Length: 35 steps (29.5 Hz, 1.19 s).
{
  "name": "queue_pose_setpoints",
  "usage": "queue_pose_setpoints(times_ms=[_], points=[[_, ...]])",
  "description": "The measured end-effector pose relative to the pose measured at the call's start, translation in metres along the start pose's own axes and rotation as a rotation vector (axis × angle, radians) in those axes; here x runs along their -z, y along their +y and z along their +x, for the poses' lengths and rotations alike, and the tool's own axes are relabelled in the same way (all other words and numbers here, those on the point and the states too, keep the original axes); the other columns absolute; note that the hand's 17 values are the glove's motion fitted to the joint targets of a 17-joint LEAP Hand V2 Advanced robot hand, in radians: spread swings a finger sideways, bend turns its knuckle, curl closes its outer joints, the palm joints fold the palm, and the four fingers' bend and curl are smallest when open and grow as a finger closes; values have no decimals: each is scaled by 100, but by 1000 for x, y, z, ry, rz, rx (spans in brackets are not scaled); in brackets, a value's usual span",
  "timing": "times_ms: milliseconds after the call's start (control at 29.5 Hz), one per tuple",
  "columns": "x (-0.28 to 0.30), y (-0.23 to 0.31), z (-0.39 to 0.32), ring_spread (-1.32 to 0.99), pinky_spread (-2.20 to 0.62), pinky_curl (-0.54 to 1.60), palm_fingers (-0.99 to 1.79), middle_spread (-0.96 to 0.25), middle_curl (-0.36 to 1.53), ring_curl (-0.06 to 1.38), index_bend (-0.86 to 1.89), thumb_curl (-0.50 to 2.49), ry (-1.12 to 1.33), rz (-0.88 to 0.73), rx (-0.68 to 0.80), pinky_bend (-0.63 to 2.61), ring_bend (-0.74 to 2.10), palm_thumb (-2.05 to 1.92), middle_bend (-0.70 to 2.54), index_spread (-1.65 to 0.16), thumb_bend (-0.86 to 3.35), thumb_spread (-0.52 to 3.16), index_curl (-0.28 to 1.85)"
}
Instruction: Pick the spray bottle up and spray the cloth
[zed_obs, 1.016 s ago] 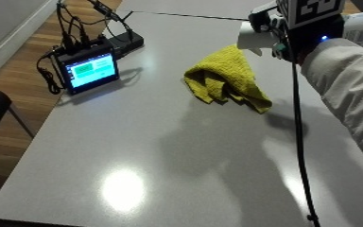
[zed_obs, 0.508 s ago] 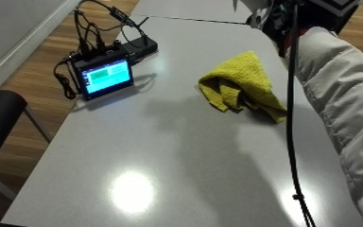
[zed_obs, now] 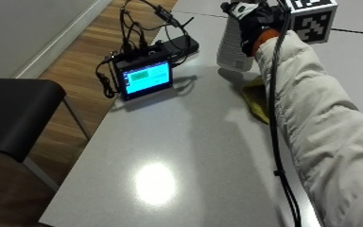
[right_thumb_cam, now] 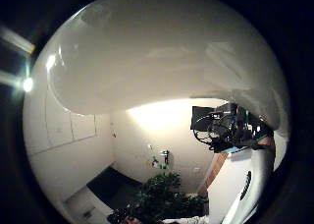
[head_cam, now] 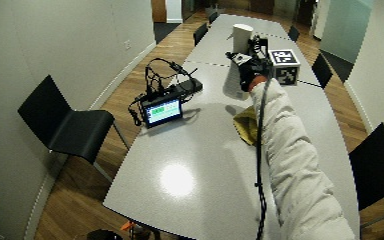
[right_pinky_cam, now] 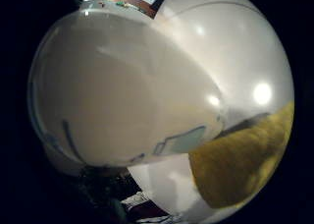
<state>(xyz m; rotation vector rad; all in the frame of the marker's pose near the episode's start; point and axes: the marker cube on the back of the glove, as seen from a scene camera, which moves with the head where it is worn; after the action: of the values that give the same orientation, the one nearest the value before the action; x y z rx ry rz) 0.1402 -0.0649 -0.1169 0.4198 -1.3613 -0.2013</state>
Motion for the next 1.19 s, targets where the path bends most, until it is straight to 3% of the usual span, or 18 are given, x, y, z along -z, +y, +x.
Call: queue_pose_setpoints(times_ms=[339, 542, 711, 847, 1016, 1084, 1186], points=[[-17, -10, 25, -20, -8, 24, 47, -16, 54, 43, 21, 68, -55, -17, -50, 6, 37, 121, 47, -31, 2, 84, 44], [-22, -3, 26, -25, -8, 29, 7, -13, 49, 41, 9, 66, 17, -84, -84, 22, 29, 121, 36, -35, -1, 85, 40], [-22, 23, 15, -22, -3, 28, -1, -9, 47, 38, 8, 65, 70, -165, -120, 22, 26, 122, 36, -37, -1, 84, 34], [10, 73, 1, -15, 3, 31, 3, -4, 44, 37, 8, 65, 232, -301, -89, 33, 26, 123, 30, -37, 0, 87, 31], [79, 162, -11, -8, 5, 31, 34, 0, 41, 36, 21, 65, 420, -388, 117, 38, 31, 123, 24, -34, 0, 90, 33], [106, 210, -7, -7, 5, 31, 45, 1, 41, 36, 21, 65, 444, -341, 184, 38, 33, 122, 23, -32, -1, 91, 33], [151, 288, 22, -6, 4, 32, 58, 1, 41, 36, 21, 65, 429, -130, 170, 37, 36, 122, 22, -29, -1, 93, 35]])
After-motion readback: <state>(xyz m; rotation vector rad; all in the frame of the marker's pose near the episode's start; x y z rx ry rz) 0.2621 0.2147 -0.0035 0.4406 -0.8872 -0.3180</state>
